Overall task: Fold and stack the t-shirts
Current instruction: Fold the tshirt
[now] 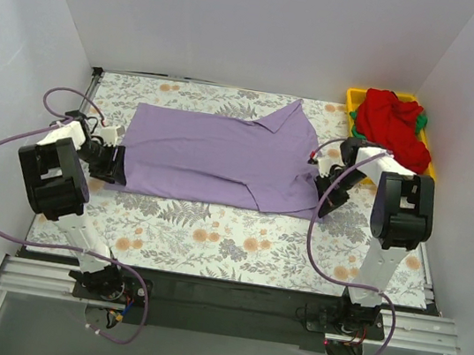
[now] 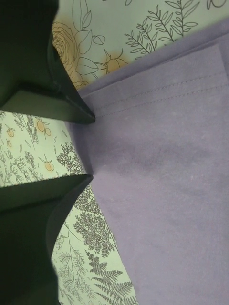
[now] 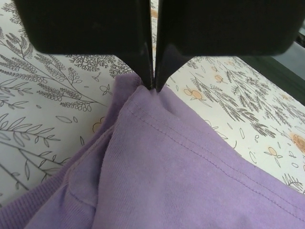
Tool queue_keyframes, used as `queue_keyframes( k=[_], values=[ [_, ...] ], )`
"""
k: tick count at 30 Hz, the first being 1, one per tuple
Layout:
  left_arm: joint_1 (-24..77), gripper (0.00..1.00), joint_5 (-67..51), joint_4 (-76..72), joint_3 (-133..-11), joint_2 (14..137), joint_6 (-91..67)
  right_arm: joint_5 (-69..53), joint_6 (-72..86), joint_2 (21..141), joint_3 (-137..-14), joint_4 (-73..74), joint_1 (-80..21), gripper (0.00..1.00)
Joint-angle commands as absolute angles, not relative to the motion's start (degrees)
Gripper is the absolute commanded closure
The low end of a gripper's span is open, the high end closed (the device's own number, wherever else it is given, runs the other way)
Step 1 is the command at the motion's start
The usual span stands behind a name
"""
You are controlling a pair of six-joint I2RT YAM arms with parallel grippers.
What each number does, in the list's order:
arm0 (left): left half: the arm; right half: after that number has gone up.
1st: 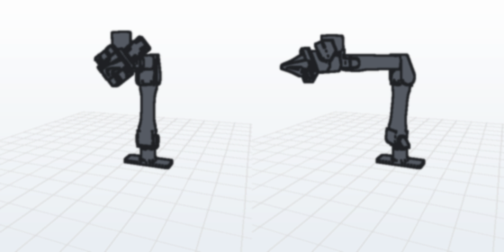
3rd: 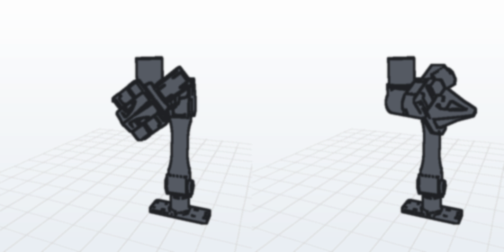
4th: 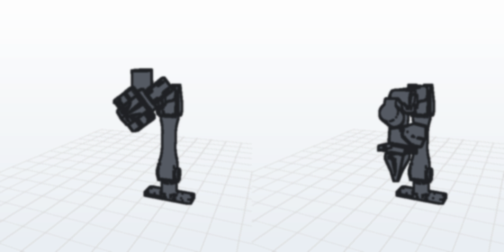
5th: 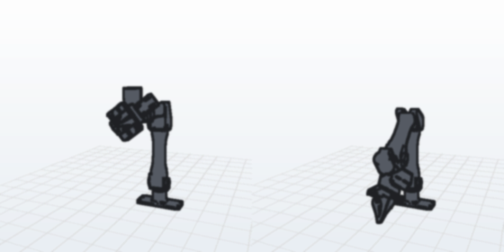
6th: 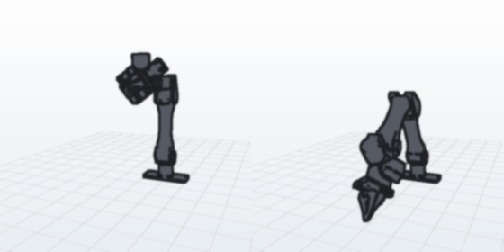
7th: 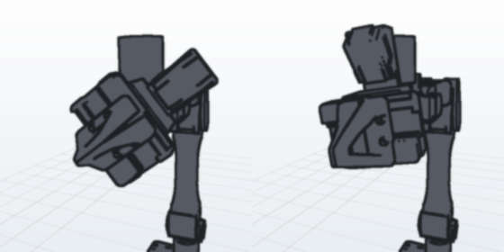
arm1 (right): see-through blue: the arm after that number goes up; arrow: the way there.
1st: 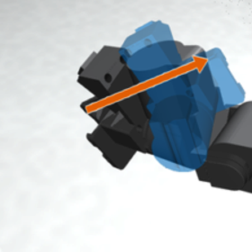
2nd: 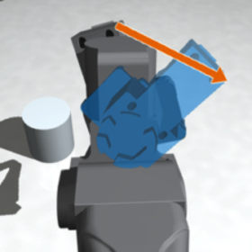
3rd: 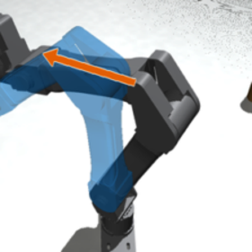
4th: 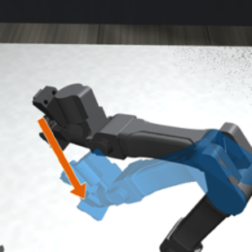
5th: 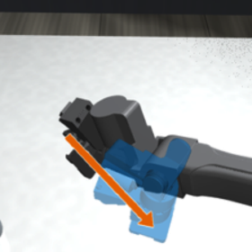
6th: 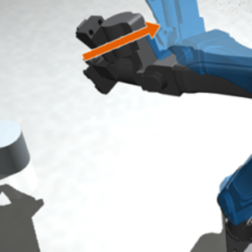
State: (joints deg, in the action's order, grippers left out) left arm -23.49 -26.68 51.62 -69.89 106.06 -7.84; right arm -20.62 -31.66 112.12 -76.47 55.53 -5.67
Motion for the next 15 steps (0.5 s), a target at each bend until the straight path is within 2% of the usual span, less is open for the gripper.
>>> queue_keyframes(
  k=[1, 2, 8, 15],
  values=[
    [-23.73, 0.58, -24.09, 51.42, -70.49, 105.29, -7.39, -18.73, -33.04, 108.46, -74.80, 56.16, -5.63, 0.99],
    [-23.73, 0.68, -23.65, 51.42, -70.05, 105.64, -7.12, -17.68, -33.31, 108.20, -74.36, 56.16, -5.54, 0.99],
    [-23.73, 0.99, -19.25, 50.01, -67.24, 107.40, -7.03, -13.37, -35.33, 106.61, -71.64, 55.72, -5.01, 0.99],
    [-23.82, 1.00, -18.99, 49.66, -61.88, 105.03, -5.02, -11.16, -37.35, 103.81, -67.43, 55.72, -4.92, 0.99]
  ],
)
